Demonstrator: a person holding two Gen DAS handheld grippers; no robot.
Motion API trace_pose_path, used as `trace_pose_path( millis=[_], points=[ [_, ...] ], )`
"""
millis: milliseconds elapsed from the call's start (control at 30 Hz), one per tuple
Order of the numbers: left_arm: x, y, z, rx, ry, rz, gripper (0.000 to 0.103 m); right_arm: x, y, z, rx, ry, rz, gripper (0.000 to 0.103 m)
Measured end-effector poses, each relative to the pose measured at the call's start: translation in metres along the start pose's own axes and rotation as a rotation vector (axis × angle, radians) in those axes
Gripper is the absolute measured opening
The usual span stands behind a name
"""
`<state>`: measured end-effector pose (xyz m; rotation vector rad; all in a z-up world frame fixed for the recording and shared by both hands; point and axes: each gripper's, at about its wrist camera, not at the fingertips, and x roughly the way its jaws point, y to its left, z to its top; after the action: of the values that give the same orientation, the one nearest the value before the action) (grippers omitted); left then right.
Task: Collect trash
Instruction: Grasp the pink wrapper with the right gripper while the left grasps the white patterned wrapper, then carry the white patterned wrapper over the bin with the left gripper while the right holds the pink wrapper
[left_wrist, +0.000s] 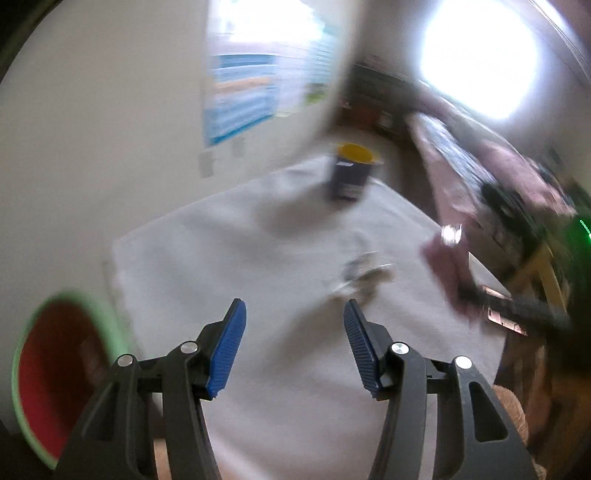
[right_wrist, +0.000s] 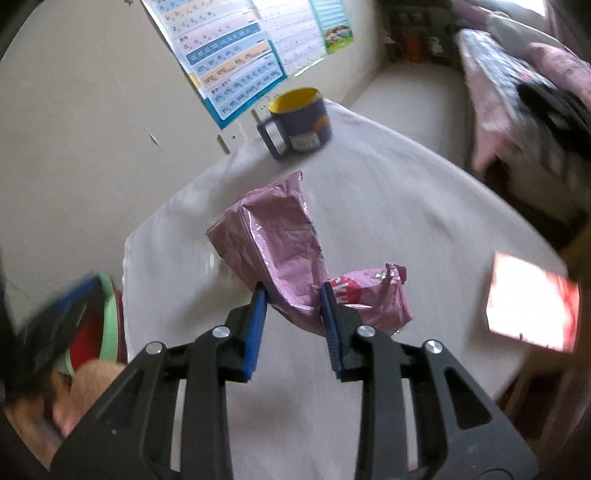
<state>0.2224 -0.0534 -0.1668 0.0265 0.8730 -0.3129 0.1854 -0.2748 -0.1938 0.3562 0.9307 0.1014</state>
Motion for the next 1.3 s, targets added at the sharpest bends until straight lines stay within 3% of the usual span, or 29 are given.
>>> trace_pose_path(
  millis=[133, 233, 333, 400, 433, 500, 633, 933, 1100, 1300],
  points=[
    [0.047, -0.049, 0.029, 0.225, 0.061, -0.030, 0.052, -0.016, -0.015, -0.062, 0.093, -0.030, -0.040, 0.029],
    [0.087, -0.068, 0.036, 0.309, 0.160, -0.027, 0.052, -0.011, -0.025, -0.069, 0.115, 0.000, -0.015, 0.030],
    [0.117, -0.073, 0.035, 0.321, 0.249, -0.007, 0.052, -0.021, -0.032, -0.066, 0.140, -0.056, -0.005, 0.030],
    [0.135, -0.072, 0.033, 0.314, 0.307, 0.005, 0.052, -0.019, -0.036, -0.065, 0.153, -0.050, 0.002, 0.030],
    [0.140, -0.072, 0.032, 0.313, 0.317, 0.017, 0.043, -0.017, -0.039, -0.066, 0.164, -0.041, 0.009, 0.030],
    [0.144, -0.069, 0.032, 0.284, 0.325, 0.017, 0.039, -0.015, -0.043, -0.066, 0.184, -0.036, 0.023, 0.030],
    [0.137, -0.063, 0.034, 0.210, 0.325, -0.010, 0.034, -0.013, -0.047, -0.067, 0.199, -0.032, 0.039, 0.030],
    [0.077, -0.040, 0.011, 0.079, 0.223, -0.057, 0.034, -0.010, -0.042, -0.067, 0.180, -0.020, 0.031, 0.030],
    [0.030, -0.030, -0.003, 0.040, 0.165, -0.052, 0.034, -0.010, -0.037, -0.067, 0.152, -0.016, 0.014, 0.030],
    [-0.018, -0.015, -0.027, -0.050, 0.120, 0.012, 0.034, -0.009, -0.027, -0.066, 0.103, -0.010, -0.016, 0.030]
  ],
)
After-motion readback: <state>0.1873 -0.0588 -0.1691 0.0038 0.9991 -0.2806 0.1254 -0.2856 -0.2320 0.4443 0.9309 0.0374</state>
